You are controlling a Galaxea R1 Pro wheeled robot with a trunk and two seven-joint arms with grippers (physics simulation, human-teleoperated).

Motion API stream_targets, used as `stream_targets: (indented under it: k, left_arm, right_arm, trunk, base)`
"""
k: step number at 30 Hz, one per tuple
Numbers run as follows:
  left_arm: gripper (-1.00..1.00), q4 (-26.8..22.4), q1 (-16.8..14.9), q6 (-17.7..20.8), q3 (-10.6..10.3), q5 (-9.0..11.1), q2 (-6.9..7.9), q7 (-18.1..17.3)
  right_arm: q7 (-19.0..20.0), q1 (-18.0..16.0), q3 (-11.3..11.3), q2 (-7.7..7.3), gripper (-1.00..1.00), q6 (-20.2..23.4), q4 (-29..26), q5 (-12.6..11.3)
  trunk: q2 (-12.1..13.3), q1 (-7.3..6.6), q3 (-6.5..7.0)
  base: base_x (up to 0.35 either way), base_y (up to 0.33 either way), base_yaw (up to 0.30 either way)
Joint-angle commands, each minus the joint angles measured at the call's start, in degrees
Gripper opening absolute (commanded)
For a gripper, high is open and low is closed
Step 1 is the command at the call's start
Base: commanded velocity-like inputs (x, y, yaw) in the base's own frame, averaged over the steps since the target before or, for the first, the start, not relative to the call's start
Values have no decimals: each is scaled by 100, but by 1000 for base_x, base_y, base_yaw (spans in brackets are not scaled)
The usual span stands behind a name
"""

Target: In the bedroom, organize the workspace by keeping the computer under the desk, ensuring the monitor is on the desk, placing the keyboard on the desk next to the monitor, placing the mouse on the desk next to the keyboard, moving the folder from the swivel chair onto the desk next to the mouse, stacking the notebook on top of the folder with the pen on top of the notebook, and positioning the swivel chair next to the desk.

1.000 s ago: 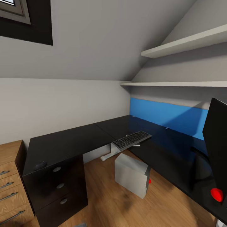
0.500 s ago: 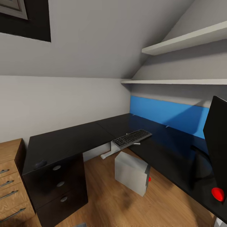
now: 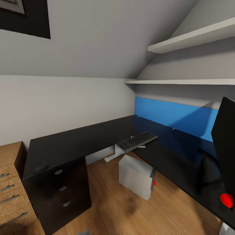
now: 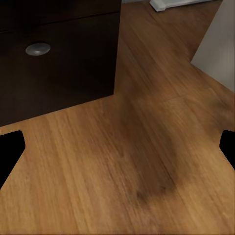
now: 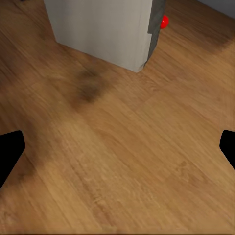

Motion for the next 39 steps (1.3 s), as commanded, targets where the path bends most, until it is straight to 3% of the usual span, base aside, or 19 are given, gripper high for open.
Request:
stream_targets:
  k: [1, 18, 25, 27, 34, 36, 37, 39]
  left_arm:
    - [100, 2, -5, -30, -35, 53, 5, 36]
    - [100, 2, -5, -30, -33, 45, 7, 36]
    - [100, 2, -5, -34, -33, 38, 13, 39]
    - [100, 2, -5, -37, -33, 36, 14, 43]
    - [100, 2, -5, -38, -33, 35, 14, 44]
    - [100, 2, -5, -38, -33, 35, 14, 44]
    - [100, 2, -5, -33, -34, 30, 11, 44]
    - [100, 2, -5, -32, -37, 29, 9, 44]
  right_arm:
    - [-41, -4, 49, -3, 100, -14, 4, -29]
    - [-45, -4, 49, -3, 100, -22, 1, -5]
    - [-82, -235, 34, 21, 100, 151, -550, -126]
    - [-91, -787, 32, 29, 100, 864, -718, -359]
    - [-89, -1744, 31, 33, 100, 2130, -763, -791]
    - [-86, -2057, 31, 37, 100, 2526, -774, -1055]
    - [-73, -2431, 29, 74, 100, 2907, -806, -1647]
    - [-63, -2532, 30, 88, 100, 3014, -815, -1902]
  trunk:
    - [-3, -1, -15]
    - [-3, -1, -170]
    - [-3, -1, -171]
    - [-3, -1, -171]
    - [-3, -1, -171]
    - [-3, -1, -171]
    - [-3, -1, -171]
    - [-3, -1, -171]
  base:
    - [0, 0, 0]
    - [0, 0, 0]
    - [0, 0, 0]
    - [0, 0, 0]
    - [0, 0, 0]
    - [0, 0, 0]
    - [0, 0, 0]
    - [0, 0, 0]
